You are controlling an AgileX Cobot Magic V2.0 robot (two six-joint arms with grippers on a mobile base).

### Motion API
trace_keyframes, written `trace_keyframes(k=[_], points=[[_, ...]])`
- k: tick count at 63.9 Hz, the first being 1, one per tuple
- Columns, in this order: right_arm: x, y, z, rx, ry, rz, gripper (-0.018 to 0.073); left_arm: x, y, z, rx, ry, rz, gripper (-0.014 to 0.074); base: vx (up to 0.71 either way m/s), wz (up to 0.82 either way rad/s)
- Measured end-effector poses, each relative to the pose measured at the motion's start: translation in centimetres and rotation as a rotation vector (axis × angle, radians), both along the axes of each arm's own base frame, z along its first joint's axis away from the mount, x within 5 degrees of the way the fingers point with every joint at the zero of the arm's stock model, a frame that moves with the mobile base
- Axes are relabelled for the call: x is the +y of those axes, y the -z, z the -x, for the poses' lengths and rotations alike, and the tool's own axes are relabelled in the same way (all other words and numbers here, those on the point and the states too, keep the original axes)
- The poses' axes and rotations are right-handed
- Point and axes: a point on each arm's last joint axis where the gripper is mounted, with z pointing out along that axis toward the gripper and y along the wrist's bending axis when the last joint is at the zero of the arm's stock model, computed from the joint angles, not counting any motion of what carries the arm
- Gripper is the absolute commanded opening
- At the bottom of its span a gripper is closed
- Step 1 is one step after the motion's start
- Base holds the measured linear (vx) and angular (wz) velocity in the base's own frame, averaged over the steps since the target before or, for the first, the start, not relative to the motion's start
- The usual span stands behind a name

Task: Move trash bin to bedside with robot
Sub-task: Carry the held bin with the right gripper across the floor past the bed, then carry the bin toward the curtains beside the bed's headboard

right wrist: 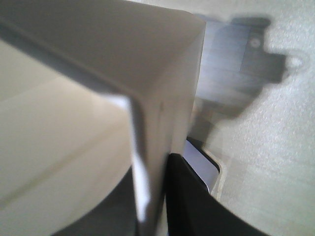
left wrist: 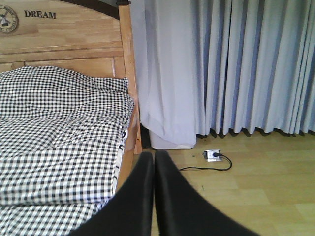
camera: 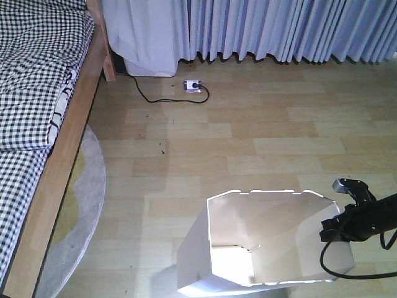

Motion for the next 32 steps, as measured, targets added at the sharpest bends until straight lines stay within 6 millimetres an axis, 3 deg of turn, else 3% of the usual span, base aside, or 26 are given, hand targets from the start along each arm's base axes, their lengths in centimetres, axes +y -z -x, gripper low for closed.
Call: trace_keyframes(k=[32], points=[[0.00, 0.00, 0.00, 0.000, 0.000, 0.000, -0.0005, 0.00, 0.00, 0.00, 0.000, 0.000, 0.000, -0.0006, 0.26, 0.00]])
